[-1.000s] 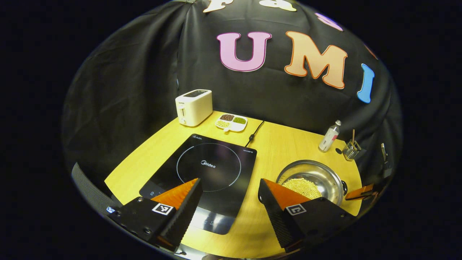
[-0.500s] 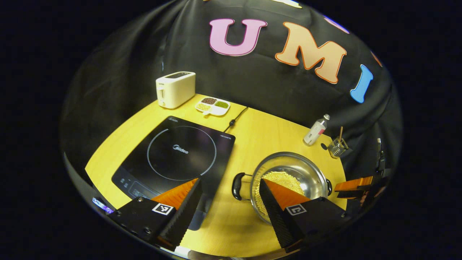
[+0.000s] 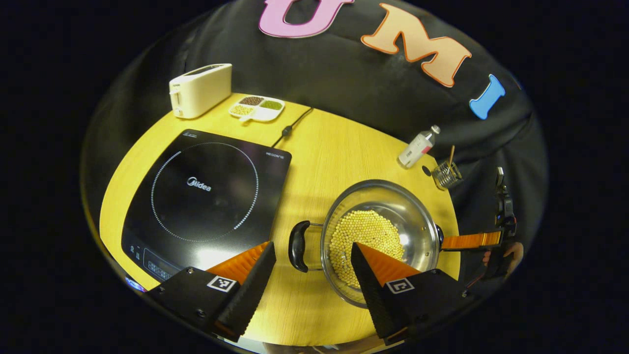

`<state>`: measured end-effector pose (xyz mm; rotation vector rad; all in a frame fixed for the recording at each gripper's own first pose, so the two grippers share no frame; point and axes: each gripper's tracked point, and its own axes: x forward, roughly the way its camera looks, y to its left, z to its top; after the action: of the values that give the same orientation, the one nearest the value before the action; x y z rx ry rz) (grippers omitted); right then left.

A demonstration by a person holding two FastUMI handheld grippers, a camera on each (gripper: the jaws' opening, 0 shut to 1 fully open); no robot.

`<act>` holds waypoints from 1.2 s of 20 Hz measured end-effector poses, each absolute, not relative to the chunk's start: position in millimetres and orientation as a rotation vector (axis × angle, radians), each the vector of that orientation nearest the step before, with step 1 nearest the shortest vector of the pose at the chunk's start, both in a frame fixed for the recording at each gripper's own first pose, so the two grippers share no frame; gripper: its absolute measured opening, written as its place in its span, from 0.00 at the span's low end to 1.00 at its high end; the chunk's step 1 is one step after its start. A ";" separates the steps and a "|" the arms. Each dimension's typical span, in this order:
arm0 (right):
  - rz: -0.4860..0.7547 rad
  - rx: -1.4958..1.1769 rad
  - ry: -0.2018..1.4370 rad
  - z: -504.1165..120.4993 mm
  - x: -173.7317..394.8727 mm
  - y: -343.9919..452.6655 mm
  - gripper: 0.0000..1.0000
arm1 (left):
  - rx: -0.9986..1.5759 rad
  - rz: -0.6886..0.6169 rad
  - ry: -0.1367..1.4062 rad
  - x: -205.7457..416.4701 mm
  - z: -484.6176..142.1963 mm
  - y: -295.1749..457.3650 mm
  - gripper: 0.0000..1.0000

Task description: First push the handle of the pot to place it horizontally, then grasp the pot with both hands and set it on the induction cooktop.

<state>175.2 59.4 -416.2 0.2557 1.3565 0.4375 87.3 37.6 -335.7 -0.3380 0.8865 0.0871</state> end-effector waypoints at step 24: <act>0.498 0.254 1.627 -487.1 177.4 90.7 0.51 | -0.451 0.132 1.291 101.8 -425.4 38.6 0.64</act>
<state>177.4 90.7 -487.1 0.2538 1.6269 0.4977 101.8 38.6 -425.4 -0.4514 1.2910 0.1317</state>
